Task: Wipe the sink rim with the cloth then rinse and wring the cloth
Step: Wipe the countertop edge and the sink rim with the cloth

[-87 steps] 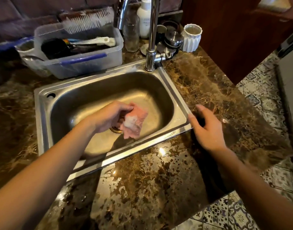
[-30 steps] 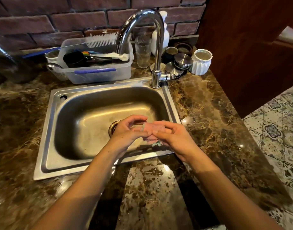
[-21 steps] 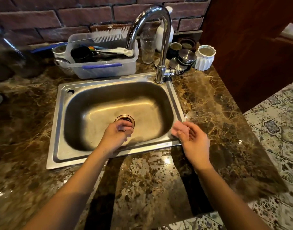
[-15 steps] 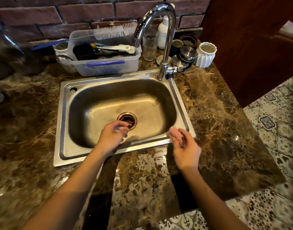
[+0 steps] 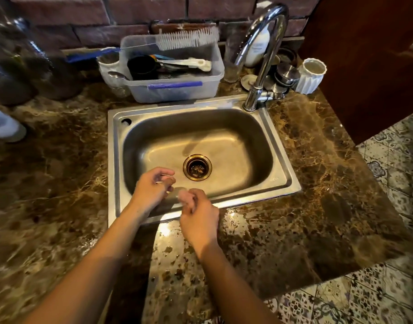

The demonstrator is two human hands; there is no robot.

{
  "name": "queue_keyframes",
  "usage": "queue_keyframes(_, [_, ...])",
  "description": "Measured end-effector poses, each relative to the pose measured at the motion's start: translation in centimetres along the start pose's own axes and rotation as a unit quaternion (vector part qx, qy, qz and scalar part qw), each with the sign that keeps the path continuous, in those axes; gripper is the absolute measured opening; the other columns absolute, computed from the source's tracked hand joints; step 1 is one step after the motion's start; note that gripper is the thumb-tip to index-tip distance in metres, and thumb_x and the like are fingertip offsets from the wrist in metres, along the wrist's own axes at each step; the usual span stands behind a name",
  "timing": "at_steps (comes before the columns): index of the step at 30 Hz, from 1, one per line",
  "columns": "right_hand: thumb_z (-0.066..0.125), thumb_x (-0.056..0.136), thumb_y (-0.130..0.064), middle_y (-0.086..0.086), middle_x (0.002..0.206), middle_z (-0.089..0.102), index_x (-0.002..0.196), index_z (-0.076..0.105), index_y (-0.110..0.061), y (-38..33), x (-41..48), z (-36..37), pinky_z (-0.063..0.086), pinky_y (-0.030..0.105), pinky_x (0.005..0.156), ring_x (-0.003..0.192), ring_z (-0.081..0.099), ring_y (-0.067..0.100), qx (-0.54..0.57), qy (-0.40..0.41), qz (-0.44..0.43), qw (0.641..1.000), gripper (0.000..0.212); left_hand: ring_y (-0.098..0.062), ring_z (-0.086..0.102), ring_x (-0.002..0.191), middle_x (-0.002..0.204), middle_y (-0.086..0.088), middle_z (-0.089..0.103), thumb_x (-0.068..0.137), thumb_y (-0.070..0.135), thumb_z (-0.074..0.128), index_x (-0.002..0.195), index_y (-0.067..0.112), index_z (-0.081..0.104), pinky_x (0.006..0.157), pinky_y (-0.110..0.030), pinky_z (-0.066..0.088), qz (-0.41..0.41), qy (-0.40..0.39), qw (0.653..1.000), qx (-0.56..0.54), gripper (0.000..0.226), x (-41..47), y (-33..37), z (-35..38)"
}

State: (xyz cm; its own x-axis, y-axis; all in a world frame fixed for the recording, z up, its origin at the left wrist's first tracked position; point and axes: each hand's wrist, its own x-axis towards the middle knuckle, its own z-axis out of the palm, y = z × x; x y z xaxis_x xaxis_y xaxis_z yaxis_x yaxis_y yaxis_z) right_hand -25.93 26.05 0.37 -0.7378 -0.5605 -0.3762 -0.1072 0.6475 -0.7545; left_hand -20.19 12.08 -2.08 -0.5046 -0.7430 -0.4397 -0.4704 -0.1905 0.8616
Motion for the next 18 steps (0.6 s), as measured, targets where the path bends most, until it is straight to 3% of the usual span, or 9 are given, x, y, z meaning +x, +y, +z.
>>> queue_keyframes(3, [0.064, 0.090, -0.013, -0.004, 0.107, 0.071, 0.113, 0.066, -0.027, -0.9, 1.2, -1.2, 0.055, 0.028, 0.087, 0.098, 0.066, 0.012, 0.112, -0.045, 0.076, 0.990, 0.027, -0.024, 0.071, 0.080, 0.096, -0.009, 0.074, 0.091, 0.016, 0.069, 0.097, 0.028, 0.073, 0.070, -0.040, 0.052, -0.006, 0.003, 1.000, 0.013, 0.015, 0.4, -0.8, -1.1])
queue_keyframes(6, [0.062, 0.093, -0.016, 0.000, 0.109, 0.071, 0.115, 0.065, -0.023, -0.2, 2.8, -4.6, 0.052, 0.024, 0.081, 0.105, 0.066, 0.018, 0.132, -0.016, 0.080, 0.988, 0.023, -0.024, 0.072, 0.084, 0.096, -0.004, 0.073, 0.091, 0.020, 0.069, 0.099, 0.030, 0.073, 0.071, -0.034, 0.052, -0.007, -0.006, 0.999, 0.035, 0.014, 0.4, -1.1, -1.5])
queue_keyframes(10, [0.057, 0.097, -0.021, 0.001, 0.113, 0.071, 0.126, 0.062, -0.018, 1.2, 3.5, -8.6, 0.044, 0.026, 0.088, 0.105, 0.063, 0.017, -0.008, 0.078, 0.040, 0.996, 0.030, -0.021, 0.071, 0.085, 0.099, -0.002, 0.072, 0.092, 0.022, 0.067, 0.102, 0.031, 0.071, 0.073, -0.032, 0.053, 0.000, -0.016, 0.998, 0.054, 0.013, -0.2, -1.0, -1.7])
queue_keyframes(15, [0.052, 0.102, -0.020, 0.005, 0.111, 0.070, 0.137, 0.053, -0.018, 0.2, 1.5, -5.0, 0.047, 0.024, 0.089, 0.095, 0.060, 0.014, -0.140, 0.002, 0.013, 0.990, 0.035, -0.023, 0.069, 0.090, 0.099, -0.002, 0.072, 0.092, 0.022, 0.066, 0.102, 0.031, 0.071, 0.086, -0.042, 0.057, 0.002, 0.009, 0.997, 0.079, 0.014, -0.7, -0.4, -3.5])
queue_keyframes(18, [0.055, 0.099, -0.021, 0.000, 0.102, 0.070, 0.131, 0.055, -0.024, -1.2, 0.0, -0.1, 0.055, 0.033, 0.095, 0.094, 0.067, 0.017, -0.100, -0.021, 0.001, 0.995, 0.032, -0.015, 0.068, 0.091, 0.100, 0.000, 0.071, 0.093, 0.017, 0.065, 0.110, 0.021, 0.071, 0.090, -0.030, 0.054, 0.040, 0.030, 0.990, 0.132, 0.018, -1.1, -0.2, -5.1])
